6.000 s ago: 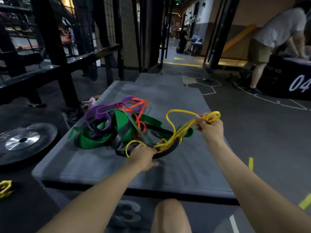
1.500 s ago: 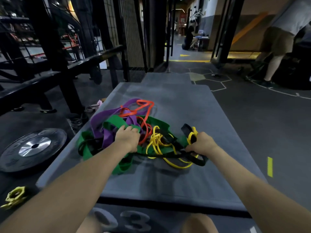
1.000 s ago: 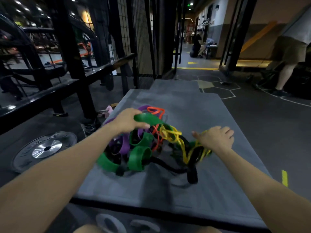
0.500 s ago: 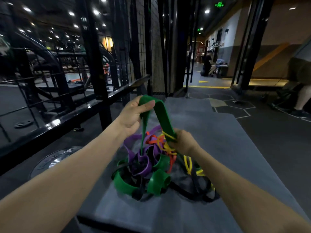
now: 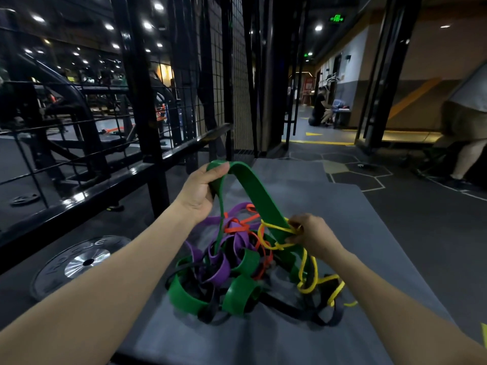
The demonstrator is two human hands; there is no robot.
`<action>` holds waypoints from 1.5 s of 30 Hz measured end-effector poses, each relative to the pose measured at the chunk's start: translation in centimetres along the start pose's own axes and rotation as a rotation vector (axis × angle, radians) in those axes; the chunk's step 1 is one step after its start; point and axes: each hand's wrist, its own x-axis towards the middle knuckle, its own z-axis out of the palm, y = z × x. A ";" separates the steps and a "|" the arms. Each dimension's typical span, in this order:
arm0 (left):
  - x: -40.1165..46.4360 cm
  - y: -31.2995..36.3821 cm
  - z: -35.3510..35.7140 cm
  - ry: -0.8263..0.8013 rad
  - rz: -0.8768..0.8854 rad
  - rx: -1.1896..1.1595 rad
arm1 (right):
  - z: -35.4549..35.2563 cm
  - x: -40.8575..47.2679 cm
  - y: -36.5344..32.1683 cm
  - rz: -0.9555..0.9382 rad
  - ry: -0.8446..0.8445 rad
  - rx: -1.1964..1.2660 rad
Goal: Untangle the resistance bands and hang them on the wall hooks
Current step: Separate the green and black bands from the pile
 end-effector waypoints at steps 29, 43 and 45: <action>-0.9 -4.6 2.1 -0.346 -0.209 0.232 | 0.4 0.1 -4.9 -0.049 0.291 0.198; -0.4 -12.7 -10.5 0.158 -0.352 1.251 | 3.5 1.5 -0.9 0.068 -0.064 -0.530; -0.3 -13.2 -11.1 0.164 -0.361 1.277 | 5.3 3.1 -2.6 -0.141 -0.212 -0.456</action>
